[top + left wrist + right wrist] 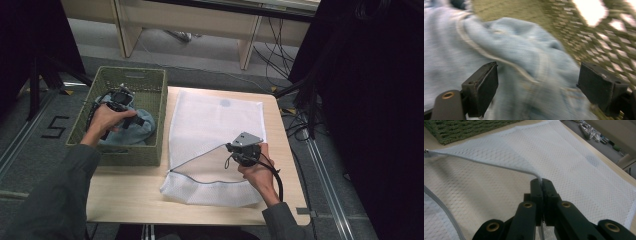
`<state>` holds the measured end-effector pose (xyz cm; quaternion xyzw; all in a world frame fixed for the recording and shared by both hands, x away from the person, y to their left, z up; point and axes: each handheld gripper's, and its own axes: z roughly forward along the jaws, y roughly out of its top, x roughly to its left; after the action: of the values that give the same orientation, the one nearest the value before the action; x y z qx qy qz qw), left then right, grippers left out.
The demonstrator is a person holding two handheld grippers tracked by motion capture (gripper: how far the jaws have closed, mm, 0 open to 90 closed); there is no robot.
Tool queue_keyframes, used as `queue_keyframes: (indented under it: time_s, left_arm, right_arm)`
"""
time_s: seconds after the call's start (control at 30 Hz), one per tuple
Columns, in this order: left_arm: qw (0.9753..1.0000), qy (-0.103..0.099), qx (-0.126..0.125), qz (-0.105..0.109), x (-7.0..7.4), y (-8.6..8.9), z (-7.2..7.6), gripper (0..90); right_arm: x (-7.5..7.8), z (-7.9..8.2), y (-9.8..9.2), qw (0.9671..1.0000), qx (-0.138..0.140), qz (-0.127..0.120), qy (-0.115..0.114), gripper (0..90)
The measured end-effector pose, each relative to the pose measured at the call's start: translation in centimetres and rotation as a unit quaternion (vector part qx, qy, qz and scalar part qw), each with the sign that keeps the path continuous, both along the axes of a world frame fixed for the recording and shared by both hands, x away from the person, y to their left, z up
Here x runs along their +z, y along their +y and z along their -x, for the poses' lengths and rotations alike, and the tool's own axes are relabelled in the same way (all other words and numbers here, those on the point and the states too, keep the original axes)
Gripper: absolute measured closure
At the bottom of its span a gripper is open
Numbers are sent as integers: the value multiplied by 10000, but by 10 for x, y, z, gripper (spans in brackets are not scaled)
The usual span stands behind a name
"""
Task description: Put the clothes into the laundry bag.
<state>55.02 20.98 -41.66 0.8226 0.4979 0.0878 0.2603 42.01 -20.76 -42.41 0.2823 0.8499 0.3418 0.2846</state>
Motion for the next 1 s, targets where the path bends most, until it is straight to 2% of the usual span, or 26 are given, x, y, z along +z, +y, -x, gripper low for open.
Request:
queue_keyframes:
  time_s: [0.03,0.07,0.1,0.13,0.23,0.27,0.3,0.33,0.4,0.43,0.47,0.5,0.53,0.57,0.6,0.63,0.67,0.7,0.73,0.77,0.8,0.83,0.9,1.0]
  left_arm:
    - [9999,-11,-100,-32,-1,-3,2,142]
    - [9990,32,-363,-271,-2,-6,4,146]
    - [9978,65,-476,-466,-5,-8,5,146]
    - [9975,278,-414,-504,-8,-10,6,146]
    - [9979,281,-214,-539,-16,-11,1,143]
    - [9968,240,-315,-700,-19,-10,-3,142]
    - [9969,348,-213,-678,-23,-13,-3,139]
    - [9959,314,-357,-763,-26,-13,-5,130]
    - [9954,403,-340,-794,-31,-15,-8,96]
    - [9949,356,-436,-843,-34,-15,-10,75]
    - [9940,322,-531,-904,-37,-15,-12,54]
    - [9922,541,-562,-974,-40,-18,-11,38]
    - [9914,617,-562,-1004,-44,-22,-10,8]
    - [9886,594,-764,-1152,-46,-23,-10,0]
    - [9875,534,-834,-1223,-50,-24,-9,0]
    - [9872,546,-839,-1241,-53,-25,-8,0]
    - [9879,524,-784,-1229,-57,-25,-7,0]
    - [9850,521,-928,-1359,-59,-22,-7,0]
    - [9852,478,-906,-1376,-61,-20,-7,0]
    - [9865,464,-731,-1389,-64,-15,-8,0]
    - [9913,499,-414,-1142,-67,-11,-8,0]
    - [9950,451,-182,-873,-70,-9,-8,0]
    - [9956,474,-130,-804,-69,-8,-9,0]
    - [9949,407,-262,-882,-68,-6,-12,0]
  right_arm:
    - [0,0,0,10000,6,10,-21,894]
    - [0,0,0,10000,-12,-10,-19,894]
    - [0,0,0,10000,3,-12,-7,893]
    - [0,0,1,10000,-14,-18,0,893]
    - [0,1,2,10000,-24,34,-5,893]
    - [0,0,1,10000,-11,16,22,893]
    - [0,0,2,10000,-27,11,4,893]
    - [0,0,2,10000,-6,20,-11,893]
    - [0,0,1,10000,-22,9,3,892]
    - [-1,0,1,10000,-12,-7,-1,892]
    - [-1,-1,1,10000,9,-2,24,892]
    - [-1,0,1,10000,-25,-31,61,892]
    - [-1,0,1,10000,-25,-34,63,892]
    - [-1,0,1,10000,-17,-16,67,892]
    - [-1,0,0,10000,-18,-10,59,892]
    - [-1,-1,0,10000,-2,-6,11,892]
    - [-1,0,1,10000,-54,-49,35,892]
    - [0,0,1,10000,-54,-55,21,892]
    - [-1,0,1,10000,-44,-52,29,892]
    - [-1,-1,1,10000,6,-10,21,892]
    - [-1,0,1,10000,1,-10,20,891]
    - [-1,0,1,10000,-13,-13,-5,891]
    - [-1,0,1,10000,0,-29,16,891]
    - [-1,-1,1,10000,0,-3,34,890]
